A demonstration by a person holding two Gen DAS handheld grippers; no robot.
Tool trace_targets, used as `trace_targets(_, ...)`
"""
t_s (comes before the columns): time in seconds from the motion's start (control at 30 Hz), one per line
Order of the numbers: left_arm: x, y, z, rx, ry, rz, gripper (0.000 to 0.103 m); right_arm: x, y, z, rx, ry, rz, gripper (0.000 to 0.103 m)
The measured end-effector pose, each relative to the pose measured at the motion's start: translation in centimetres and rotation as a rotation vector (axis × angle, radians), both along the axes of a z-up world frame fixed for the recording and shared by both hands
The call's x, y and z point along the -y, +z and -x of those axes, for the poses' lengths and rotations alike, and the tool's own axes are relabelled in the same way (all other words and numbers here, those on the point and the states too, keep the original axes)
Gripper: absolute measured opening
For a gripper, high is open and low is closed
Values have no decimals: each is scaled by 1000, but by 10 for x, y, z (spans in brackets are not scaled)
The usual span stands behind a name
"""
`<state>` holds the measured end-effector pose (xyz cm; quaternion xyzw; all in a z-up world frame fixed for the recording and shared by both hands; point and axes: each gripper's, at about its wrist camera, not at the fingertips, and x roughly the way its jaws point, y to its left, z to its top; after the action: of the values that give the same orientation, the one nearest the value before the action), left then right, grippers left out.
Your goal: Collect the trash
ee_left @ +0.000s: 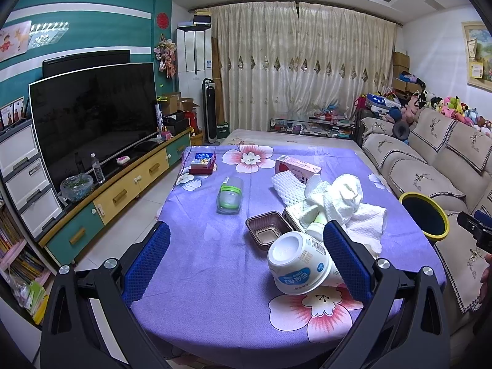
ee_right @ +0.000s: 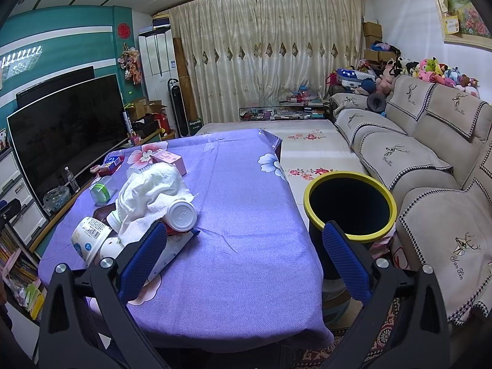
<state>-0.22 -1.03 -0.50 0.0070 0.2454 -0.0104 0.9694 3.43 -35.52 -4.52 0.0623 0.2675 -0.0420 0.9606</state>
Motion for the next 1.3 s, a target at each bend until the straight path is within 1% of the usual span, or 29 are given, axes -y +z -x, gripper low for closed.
trace_targets(0.83,1,0,0,-1,2,-10,98,0,-6,-5,-10,0,-7,97)
trace_targets(1.3,-2,-3,0,6,11,-10,98,1,-14,-13,-35,10,-15,97)
